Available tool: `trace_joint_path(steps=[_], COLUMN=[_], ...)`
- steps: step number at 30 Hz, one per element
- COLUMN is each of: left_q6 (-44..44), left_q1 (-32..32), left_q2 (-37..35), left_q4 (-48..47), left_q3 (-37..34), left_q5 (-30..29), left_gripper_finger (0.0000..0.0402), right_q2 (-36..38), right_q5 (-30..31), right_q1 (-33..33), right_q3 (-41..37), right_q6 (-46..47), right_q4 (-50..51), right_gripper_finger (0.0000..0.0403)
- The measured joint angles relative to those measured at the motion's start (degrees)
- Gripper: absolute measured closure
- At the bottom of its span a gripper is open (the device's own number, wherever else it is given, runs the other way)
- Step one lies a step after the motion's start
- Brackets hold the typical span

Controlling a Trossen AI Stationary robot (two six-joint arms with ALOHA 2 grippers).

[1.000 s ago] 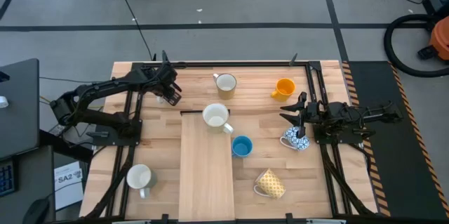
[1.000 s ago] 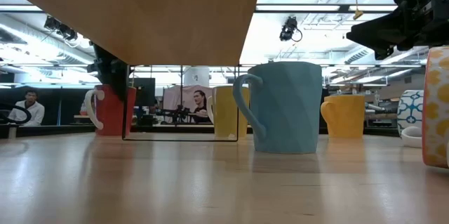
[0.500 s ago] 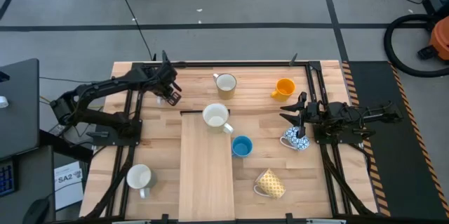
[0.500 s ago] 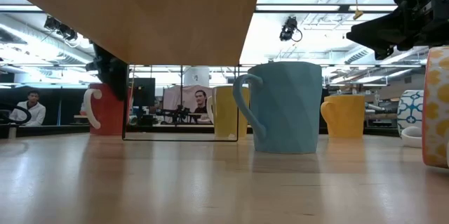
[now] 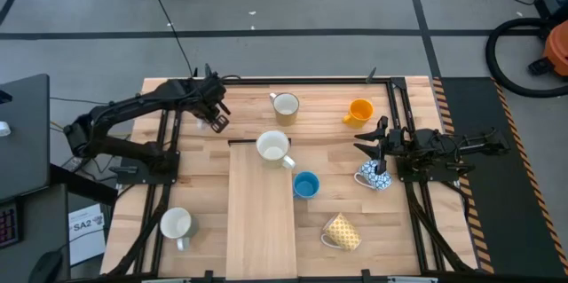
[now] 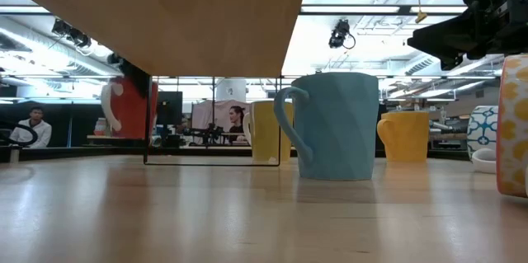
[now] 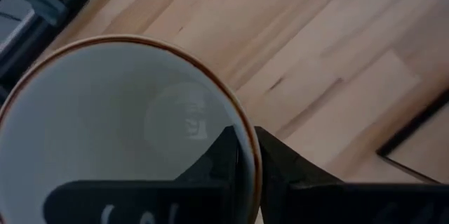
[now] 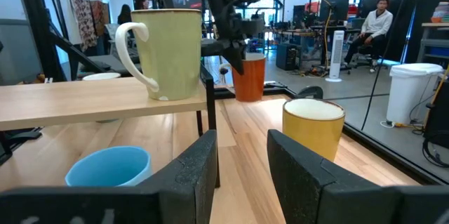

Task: Place coffee mugs
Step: Put the red mug on the shelf

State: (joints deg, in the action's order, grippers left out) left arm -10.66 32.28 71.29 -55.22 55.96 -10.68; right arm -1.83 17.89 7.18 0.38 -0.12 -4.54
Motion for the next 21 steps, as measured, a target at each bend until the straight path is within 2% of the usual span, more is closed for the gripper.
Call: trace_joint_path(steps=[13,21], left_q6=[-5.47,-8.65], left_q1=[-10.34,-19.85], left_q2=[-0.04,-0.04], left_q4=[-16.43,-22.7], left_q3=[19.47,31.23], left_q5=[-0.04,0.04], left_gripper_finger=[0.0366,0.0366], right_q2=[0.0,0.0], right_q5=[0.02,0.0], right_q1=[0.0,0.02], right_q3=[0.0,-0.02], right_q6=[0.0,0.0], right_q4=[0.0,0.0], right_gripper_finger=[0.027,0.027])
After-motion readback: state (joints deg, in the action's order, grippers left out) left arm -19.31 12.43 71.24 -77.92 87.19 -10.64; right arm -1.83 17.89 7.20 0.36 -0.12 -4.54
